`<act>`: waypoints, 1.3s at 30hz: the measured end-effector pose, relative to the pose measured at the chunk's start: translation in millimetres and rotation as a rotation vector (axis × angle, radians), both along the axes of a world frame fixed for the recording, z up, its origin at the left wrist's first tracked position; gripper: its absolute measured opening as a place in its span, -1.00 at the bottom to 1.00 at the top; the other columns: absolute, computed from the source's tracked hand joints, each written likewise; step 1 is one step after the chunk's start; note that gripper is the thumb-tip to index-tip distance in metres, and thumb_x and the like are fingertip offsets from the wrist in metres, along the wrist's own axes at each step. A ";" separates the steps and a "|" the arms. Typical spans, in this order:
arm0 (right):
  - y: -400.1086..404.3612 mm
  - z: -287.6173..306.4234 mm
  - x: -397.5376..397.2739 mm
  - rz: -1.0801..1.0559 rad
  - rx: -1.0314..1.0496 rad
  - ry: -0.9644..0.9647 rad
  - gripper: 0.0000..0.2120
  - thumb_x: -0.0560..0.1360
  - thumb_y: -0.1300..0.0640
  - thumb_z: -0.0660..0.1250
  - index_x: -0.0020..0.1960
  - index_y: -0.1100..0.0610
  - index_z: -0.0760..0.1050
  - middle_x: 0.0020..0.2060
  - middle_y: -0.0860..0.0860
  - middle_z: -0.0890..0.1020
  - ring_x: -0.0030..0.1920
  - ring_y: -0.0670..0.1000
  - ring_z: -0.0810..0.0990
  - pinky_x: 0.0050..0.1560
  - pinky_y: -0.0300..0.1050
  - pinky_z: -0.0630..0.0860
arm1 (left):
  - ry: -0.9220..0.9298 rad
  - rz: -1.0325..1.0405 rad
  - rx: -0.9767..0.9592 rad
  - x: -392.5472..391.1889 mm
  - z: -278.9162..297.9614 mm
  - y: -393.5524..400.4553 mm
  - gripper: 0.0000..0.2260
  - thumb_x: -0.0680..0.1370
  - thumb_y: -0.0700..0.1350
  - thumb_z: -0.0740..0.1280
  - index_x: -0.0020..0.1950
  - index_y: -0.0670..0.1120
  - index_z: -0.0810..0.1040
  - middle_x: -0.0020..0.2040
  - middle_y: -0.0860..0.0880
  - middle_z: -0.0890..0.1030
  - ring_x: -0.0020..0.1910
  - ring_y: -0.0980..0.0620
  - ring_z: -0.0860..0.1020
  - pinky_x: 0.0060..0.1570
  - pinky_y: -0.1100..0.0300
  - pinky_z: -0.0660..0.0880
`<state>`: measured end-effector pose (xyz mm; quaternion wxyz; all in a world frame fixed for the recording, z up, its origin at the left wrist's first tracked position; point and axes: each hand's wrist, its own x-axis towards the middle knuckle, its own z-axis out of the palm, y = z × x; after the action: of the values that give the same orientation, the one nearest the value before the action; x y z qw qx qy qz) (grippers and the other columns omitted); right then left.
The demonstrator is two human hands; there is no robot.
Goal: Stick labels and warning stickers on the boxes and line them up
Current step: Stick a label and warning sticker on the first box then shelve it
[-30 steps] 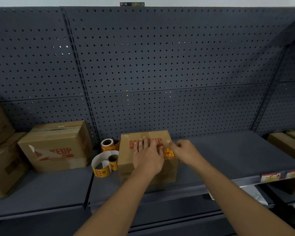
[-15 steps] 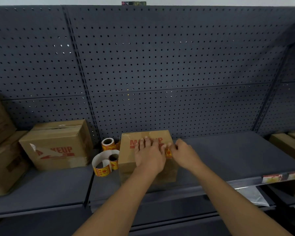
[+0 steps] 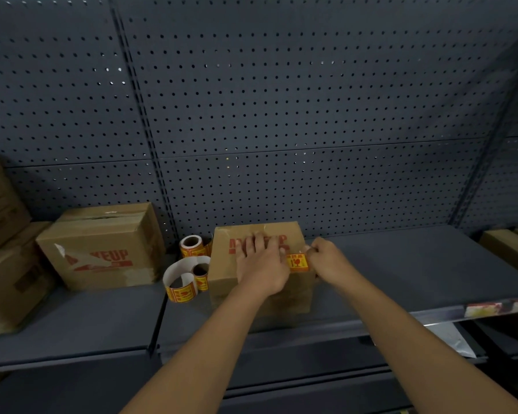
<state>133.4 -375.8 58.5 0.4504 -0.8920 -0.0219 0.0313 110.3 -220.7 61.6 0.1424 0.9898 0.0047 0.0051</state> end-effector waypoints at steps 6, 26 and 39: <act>-6.4 -8.1 -10.8 0.092 -0.007 -0.028 -0.77 0.69 -0.02 0.23 -0.01 0.13 0.41 -0.23 0.03 0.52 -0.26 -0.03 0.46 -0.23 -0.08 0.38 | 0.161 -0.068 0.120 2.2 3.4 2.6 -0.39 0.70 0.24 -0.23 0.69 0.01 -0.23 0.66 -0.18 -0.31 0.63 -0.21 -0.34 0.58 -0.22 -0.32; -12.8 -20.7 -20.9 0.097 0.056 -0.125 -0.74 0.71 0.05 0.19 0.07 0.08 0.64 -0.13 0.03 0.71 -0.11 0.10 0.68 -0.04 0.14 0.62 | 0.230 -0.171 0.076 -0.7 12.3 15.6 -0.41 0.72 0.23 -0.17 0.68 0.03 -0.27 0.65 -0.15 -0.35 0.62 -0.17 -0.38 0.59 -0.11 -0.34; -18.3 -17.7 -20.3 -0.002 0.233 -0.007 -0.56 0.61 -0.31 0.22 0.05 0.04 0.63 -0.03 0.02 0.73 0.03 0.02 0.69 0.20 0.10 0.61 | -0.242 0.006 -0.069 -25.8 7.4 68.1 -0.57 0.70 0.14 0.11 0.55 0.06 0.38 0.65 -0.10 0.19 0.65 -0.17 0.05 0.62 -0.14 0.05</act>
<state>113.1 -394.2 40.8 0.5509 -0.8338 -0.0262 0.0252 84.5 -152.6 68.9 0.1757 0.9764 -0.0094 0.1248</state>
